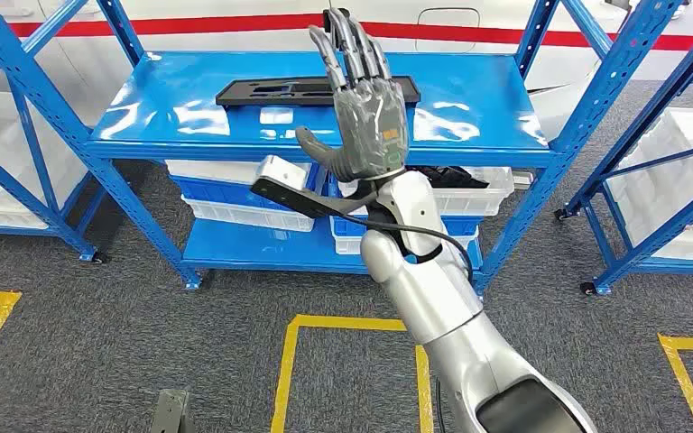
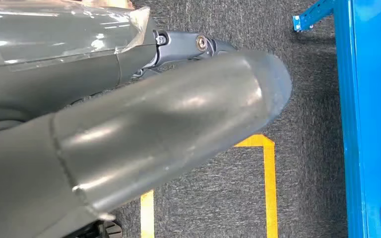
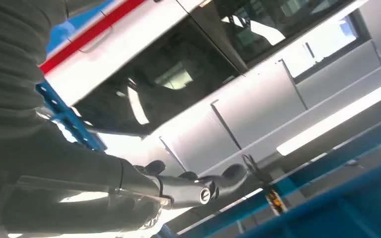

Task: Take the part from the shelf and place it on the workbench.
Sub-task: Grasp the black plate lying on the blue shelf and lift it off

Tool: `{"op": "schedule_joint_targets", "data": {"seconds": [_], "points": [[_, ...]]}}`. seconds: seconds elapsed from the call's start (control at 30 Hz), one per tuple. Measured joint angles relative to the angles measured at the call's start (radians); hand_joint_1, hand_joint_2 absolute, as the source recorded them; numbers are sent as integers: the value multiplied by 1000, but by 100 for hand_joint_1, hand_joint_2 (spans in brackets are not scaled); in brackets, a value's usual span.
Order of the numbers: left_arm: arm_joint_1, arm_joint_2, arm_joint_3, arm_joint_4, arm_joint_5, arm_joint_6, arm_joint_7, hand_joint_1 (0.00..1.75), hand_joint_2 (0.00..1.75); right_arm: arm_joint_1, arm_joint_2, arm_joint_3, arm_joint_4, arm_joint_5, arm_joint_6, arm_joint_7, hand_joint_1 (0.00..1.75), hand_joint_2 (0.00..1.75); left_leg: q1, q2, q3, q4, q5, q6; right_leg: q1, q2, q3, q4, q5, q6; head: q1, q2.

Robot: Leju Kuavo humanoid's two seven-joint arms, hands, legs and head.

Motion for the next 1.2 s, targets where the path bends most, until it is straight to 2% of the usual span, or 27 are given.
{"op": "schedule_joint_targets", "data": {"seconds": [0.37,0.73,0.87,0.97,1.03,1.1,1.13,1.17,1.2], "points": [[-23,-4,12,19,6,-8,14,0,0,-98,78,76,209,97,34,118,0,175,0,0,-1,0,0,0,0,0,0,0,0,0,0,0],[-34,-3,75,33,81,-29,56,0,0,-103,85,73,276,115,46,129,0,175,-1,0,-2,2,-1,1,-2,0,0,-1,1,1,0,0],[-35,0,93,37,110,-20,115,0,0,-109,87,71,289,110,49,121,0,175,-3,-1,-7,9,-3,8,-9,0,0,-5,4,6,-1,0],[-34,3,114,43,123,11,195,0,0,-121,87,62,294,90,46,112,0,175,4,2,9,-20,10,21,-2,-1,-2,-4,1,11,0,0],[-30,8,125,51,128,32,250,0,0,-129,84,49,296,64,44,100,0,175,12,5,24,-42,20,29,2,-2,-44,70,-27,6,3,0],[-18,15,133,61,121,64,298,0,0,-130,80,32,297,27,43,82,0,175,12,6,25,-44,20,31,1,-2,-121,197,-59,4,5,0],[-10,18,136,66,113,87,321,0,0,-128,78,23,297,7,43,71,0,175,12,6,26,-44,18,30,0,-2,-154,241,-62,7,5,0],[0,21,137,71,104,112,343,0,0,-126,75,14,297,-13,43,61,0,175,13,5,27,-42,15,28,-2,-2,-172,253,-51,13,5,0],[10,23,139,76,98,132,363,0,0,-126,72,5,297,-31,42,51,0,175,14,4,29,-40,10,24,-4,-2,-171,226,-25,22,6,0]]}}
